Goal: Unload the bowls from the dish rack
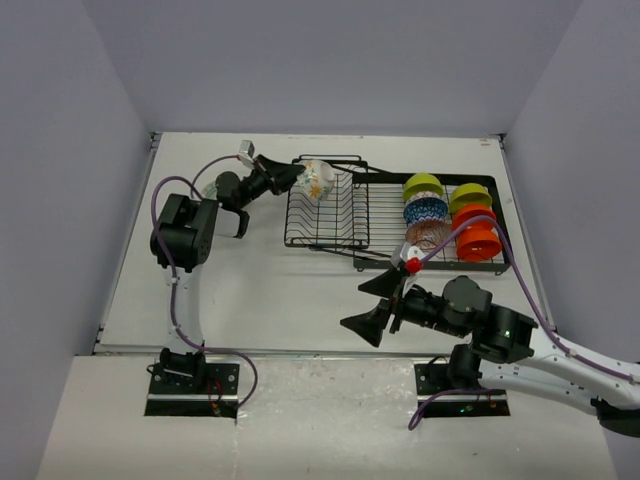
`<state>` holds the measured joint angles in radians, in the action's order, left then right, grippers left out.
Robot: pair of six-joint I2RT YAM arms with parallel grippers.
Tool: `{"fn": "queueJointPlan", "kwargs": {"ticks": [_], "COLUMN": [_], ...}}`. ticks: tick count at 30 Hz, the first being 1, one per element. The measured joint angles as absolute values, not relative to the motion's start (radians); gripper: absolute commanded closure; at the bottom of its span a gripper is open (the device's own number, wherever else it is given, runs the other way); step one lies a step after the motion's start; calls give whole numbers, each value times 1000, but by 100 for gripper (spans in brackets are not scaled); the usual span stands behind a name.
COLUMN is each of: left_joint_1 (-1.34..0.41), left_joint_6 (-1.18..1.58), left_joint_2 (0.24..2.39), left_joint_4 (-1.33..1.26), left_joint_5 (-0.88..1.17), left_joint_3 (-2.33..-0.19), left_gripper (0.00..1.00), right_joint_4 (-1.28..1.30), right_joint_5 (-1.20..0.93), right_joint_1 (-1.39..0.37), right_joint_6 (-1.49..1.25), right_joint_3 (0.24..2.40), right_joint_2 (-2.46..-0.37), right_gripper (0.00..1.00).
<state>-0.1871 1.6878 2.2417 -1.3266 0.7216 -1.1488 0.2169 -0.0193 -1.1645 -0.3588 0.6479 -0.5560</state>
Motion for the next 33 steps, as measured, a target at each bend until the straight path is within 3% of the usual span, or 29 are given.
{"fn": "queueJointPlan", "kwargs": {"ticks": [19,26,33], "left_joint_1": [-244,-246,-263], "left_joint_6": [1672,1666,1657], "left_joint_2": [2243,2243,2237], "left_joint_4": [-1320,-1339,-1331], "left_joint_5": [721,720,717], "left_joint_3": [-1184,-1190,-1193], "left_gripper": [85,100,100], "right_joint_4": [217,216,217], "right_joint_5": [-18,-18,-18], "right_joint_1": [-1164,-1164,-1164], "right_joint_6": [-359,-358,-358], "right_joint_3": [629,628,628], "right_joint_2": [-522,-505,-502], "right_gripper": [1,1,1]}}
